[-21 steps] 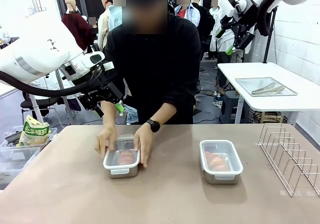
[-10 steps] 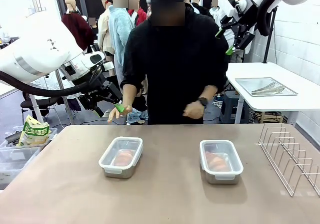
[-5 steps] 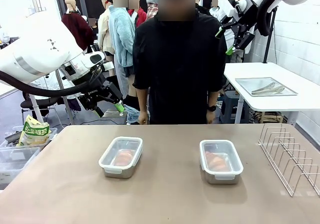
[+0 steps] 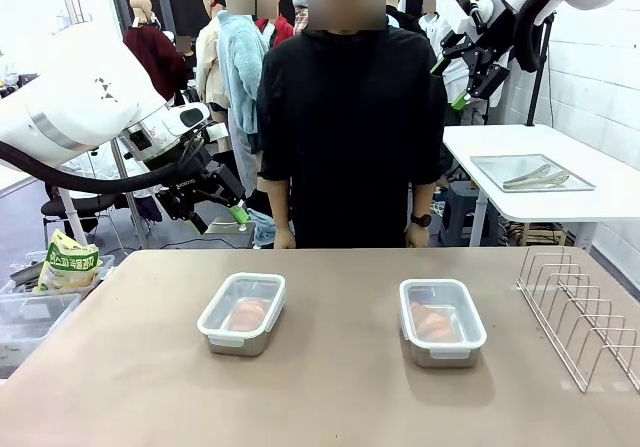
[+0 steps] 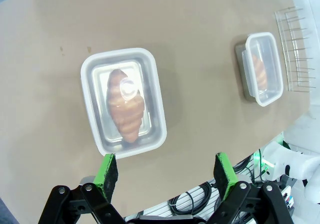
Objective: Place the bread in airtight containers.
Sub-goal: Release when the human grabs the Airtight Container lid.
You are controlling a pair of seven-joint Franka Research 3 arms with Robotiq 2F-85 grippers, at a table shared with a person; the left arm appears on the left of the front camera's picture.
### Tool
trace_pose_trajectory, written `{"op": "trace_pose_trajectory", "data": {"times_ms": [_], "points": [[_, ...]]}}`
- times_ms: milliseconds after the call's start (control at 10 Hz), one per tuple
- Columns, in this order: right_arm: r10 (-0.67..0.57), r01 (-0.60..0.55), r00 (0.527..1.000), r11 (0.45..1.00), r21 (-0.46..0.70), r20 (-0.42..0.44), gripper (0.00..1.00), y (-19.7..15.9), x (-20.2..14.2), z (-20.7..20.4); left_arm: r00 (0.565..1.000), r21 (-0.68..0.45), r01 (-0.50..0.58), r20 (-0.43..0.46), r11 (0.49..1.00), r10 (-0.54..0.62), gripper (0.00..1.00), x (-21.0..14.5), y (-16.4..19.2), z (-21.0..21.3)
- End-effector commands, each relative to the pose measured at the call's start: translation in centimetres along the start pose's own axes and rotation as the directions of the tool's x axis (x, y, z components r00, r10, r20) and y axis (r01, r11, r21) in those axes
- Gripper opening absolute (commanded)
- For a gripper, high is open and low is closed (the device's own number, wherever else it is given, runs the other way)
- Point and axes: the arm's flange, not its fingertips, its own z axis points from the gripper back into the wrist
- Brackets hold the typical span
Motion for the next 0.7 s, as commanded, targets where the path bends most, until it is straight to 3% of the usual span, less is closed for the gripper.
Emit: {"op": "trace_pose_trajectory", "data": {"times_ms": [0,600], "points": [[0.0,0.0,1.0,1.0,-0.019,0.015,1.0,0.09,-0.05,-0.2,1.0,0.02,0.0,0.0,1.0,0.0,1.0,0.05,0.08,0.13],[0.0,0.0,1.0,1.0,-0.019,0.015,1.0,0.09,-0.05,-0.2,1.0,0.02,0.0,0.0,1.0,0.0,1.0,0.05,0.08,0.13]]}}
